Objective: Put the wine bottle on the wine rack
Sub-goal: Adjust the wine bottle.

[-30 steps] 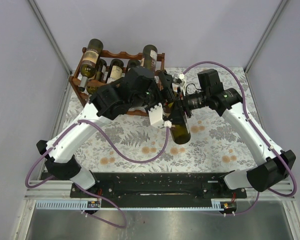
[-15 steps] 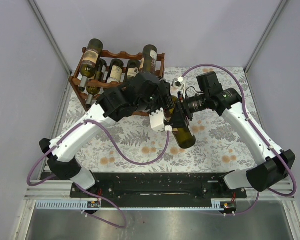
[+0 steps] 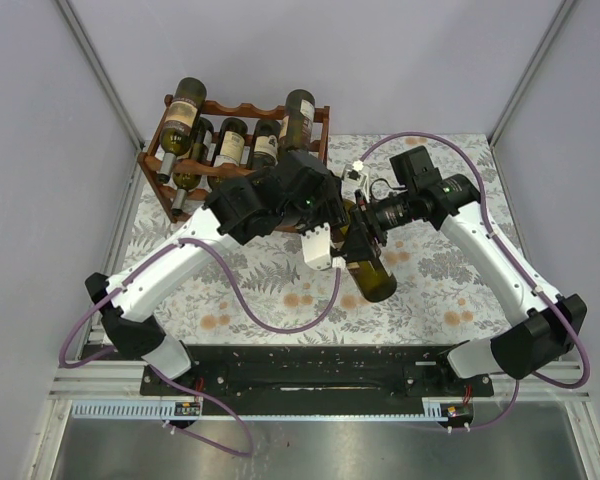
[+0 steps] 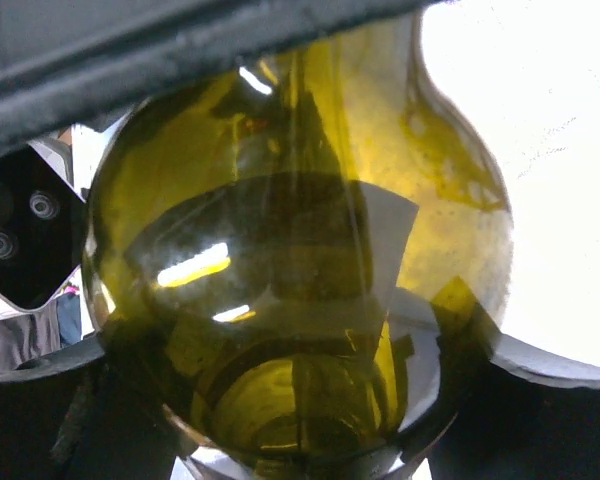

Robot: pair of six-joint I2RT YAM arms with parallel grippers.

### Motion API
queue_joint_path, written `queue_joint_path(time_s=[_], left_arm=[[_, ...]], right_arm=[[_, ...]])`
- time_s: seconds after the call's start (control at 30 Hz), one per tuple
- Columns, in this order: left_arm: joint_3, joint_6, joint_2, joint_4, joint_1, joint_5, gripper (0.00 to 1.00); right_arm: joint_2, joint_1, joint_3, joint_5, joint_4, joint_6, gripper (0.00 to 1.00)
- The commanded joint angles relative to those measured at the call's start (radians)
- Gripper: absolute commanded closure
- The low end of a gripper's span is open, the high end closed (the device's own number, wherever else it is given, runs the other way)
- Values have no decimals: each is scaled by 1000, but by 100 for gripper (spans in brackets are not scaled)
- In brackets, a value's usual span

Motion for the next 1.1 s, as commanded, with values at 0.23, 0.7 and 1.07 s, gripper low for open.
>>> queue_joint_path(time_s=[0.23, 0.7, 1.07], left_arm=[[-97, -72, -7, -48, -11, -83, 100], [-65, -288, -47, -113, -37, -52, 100], [-156, -286, -108, -112, -37, -109, 100]], right_arm=[[-35, 9, 114, -81, 57, -51, 100], [20, 9, 177, -37, 23, -10, 36], [77, 9, 275, 8, -57, -22, 0]])
